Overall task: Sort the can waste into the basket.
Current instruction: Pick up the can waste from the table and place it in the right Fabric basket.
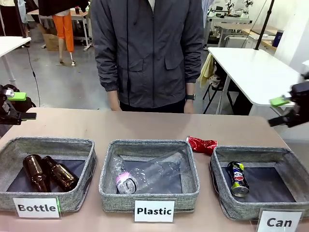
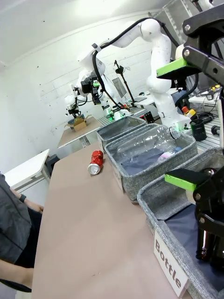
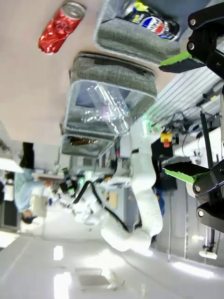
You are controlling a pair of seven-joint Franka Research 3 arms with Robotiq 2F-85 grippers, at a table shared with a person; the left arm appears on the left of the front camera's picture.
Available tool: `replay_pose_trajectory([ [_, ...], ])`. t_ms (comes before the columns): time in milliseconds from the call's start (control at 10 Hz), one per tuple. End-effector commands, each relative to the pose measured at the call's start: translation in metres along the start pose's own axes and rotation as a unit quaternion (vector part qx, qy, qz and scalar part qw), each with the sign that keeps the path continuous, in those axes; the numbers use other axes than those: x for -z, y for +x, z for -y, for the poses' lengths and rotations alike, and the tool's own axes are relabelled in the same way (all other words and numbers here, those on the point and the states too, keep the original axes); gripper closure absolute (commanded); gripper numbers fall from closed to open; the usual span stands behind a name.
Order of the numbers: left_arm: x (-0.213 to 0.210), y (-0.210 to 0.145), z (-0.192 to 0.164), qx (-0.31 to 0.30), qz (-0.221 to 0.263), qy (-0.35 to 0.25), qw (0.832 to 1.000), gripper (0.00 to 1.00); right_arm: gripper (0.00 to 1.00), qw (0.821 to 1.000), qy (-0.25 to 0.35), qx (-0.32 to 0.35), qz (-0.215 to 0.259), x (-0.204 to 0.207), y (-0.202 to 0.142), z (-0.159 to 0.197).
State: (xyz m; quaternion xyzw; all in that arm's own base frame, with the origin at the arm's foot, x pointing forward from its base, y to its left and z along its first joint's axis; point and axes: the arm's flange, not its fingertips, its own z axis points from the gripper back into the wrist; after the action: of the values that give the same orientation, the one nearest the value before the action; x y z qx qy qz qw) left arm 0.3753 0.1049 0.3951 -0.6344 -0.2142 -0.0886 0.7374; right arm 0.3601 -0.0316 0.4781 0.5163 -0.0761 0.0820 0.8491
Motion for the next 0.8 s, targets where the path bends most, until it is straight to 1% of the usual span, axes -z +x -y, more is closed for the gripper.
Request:
replay_pose_trajectory([
  [0,0.002,0.001,0.002,0.003,0.006,-0.001,1.000,0.00,0.00,0.992,-0.103,-0.048,-0.044,0.044,0.043,-0.009],
  [100,0.002,0.001,0.002,0.003,0.006,-0.001,1.000,0.00,0.00,0.982,-0.153,-0.087,-0.072,0.072,0.060,-0.009],
  [200,0.002,0.001,0.002,0.003,0.006,-0.001,1.000,0.00,0.00,0.967,-0.194,-0.132,-0.102,0.097,0.071,-0.010],
  [300,0.002,0.001,0.002,0.003,0.006,-0.001,1.000,0.00,0.00,0.935,-0.253,-0.206,-0.138,0.123,0.081,-0.008],
  [400,0.002,0.001,0.002,0.003,0.006,-0.001,1.000,0.00,0.00,0.894,-0.310,-0.282,-0.156,0.143,0.085,-0.006],
  [600,0.002,0.001,0.002,0.003,0.006,-0.001,1.000,0.00,0.00,0.848,-0.328,-0.361,-0.209,0.174,0.090,-0.005],
  [700,0.002,0.001,0.002,0.003,0.006,-0.001,1.000,0.00,0.00,0.842,-0.324,-0.382,-0.200,0.186,0.091,-0.005],
])
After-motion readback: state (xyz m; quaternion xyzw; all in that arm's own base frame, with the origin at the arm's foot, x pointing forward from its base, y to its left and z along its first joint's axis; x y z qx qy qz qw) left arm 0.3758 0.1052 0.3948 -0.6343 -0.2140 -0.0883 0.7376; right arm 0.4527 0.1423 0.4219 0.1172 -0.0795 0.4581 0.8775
